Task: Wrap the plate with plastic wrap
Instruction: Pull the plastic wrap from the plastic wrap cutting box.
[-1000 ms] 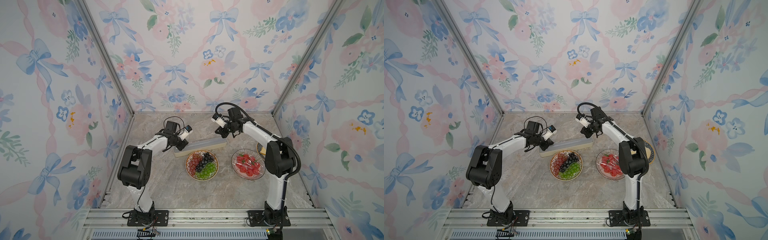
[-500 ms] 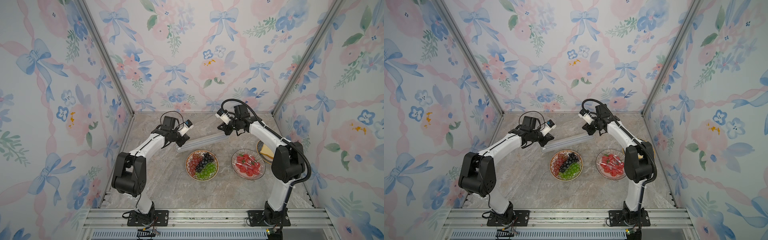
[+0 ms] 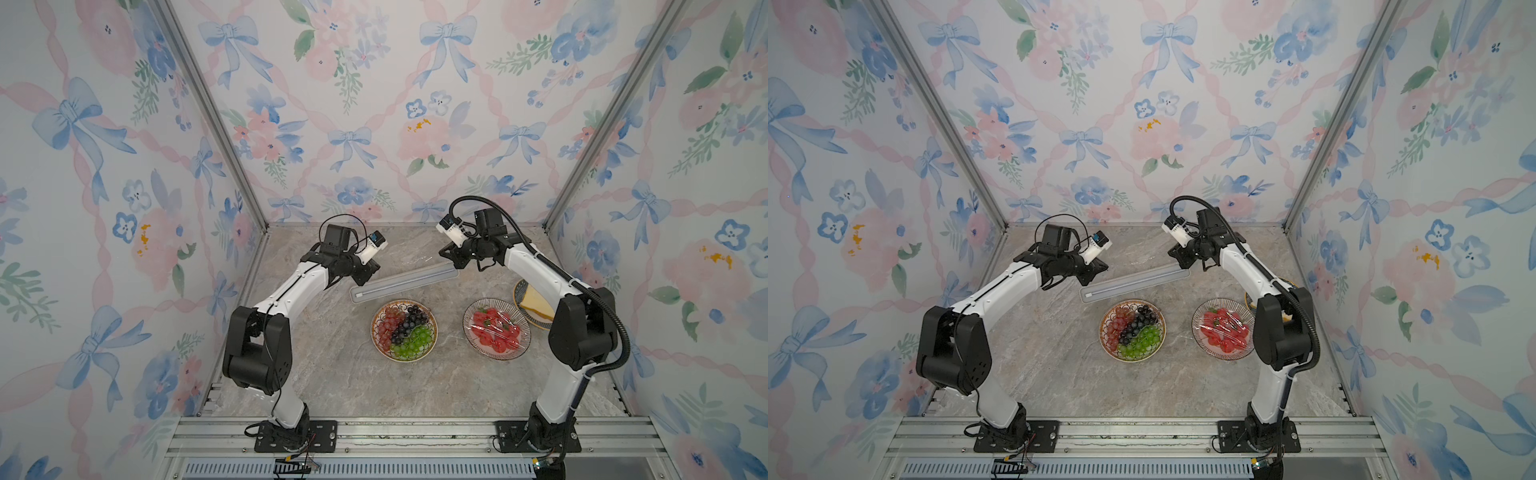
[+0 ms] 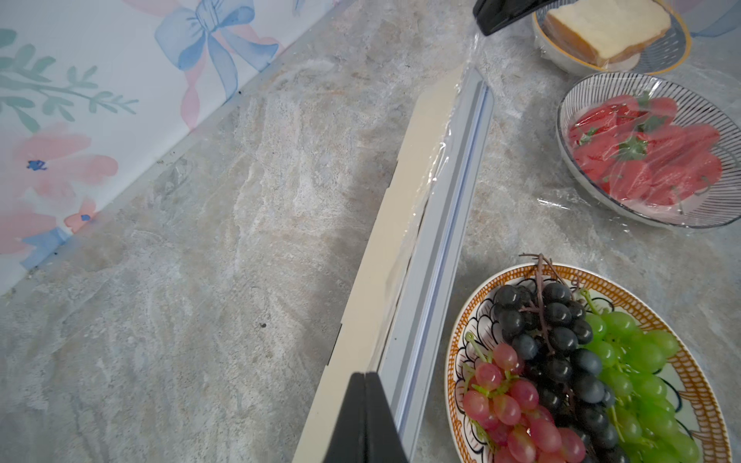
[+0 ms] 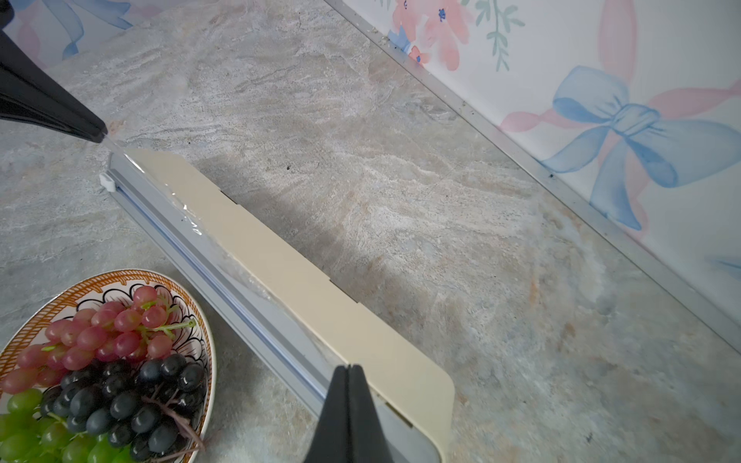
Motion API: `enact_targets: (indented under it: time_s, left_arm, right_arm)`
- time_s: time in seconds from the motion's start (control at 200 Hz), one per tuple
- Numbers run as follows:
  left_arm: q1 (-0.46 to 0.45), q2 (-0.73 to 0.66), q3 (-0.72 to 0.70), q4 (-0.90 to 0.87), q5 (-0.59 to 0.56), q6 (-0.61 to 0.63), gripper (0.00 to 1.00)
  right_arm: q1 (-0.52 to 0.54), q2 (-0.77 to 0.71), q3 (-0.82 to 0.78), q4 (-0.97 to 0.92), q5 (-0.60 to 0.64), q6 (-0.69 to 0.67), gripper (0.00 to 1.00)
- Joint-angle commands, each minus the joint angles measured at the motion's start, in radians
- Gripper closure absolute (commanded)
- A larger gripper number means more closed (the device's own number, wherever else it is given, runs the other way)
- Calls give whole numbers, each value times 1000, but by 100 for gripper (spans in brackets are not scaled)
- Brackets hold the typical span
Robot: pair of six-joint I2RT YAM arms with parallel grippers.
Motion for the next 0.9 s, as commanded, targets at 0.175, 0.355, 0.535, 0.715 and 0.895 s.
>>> enact_targets:
  time_s: [0.175, 0.355, 0.535, 0.715, 0.895]
  left_arm:
    - [0, -62, 129, 18, 11, -2, 100]
    - [1, -55, 207, 17, -22, -17, 100]
    - [3, -62, 253, 20, -31, -24, 100]
    - [5, -74, 274, 20, -26, -24, 100]
    - [6, -82, 289, 19, -24, -21, 100]
  right_arm:
    - [-11, -118, 17, 86, -9, 39, 100]
    - [-11, -142, 75, 94, 17, 60, 100]
    - [-9, -152, 111, 115, 33, 80, 100]
    - [-1, -143, 138, 129, 34, 84, 100]
    - [5, -140, 150, 130, 43, 78, 100]
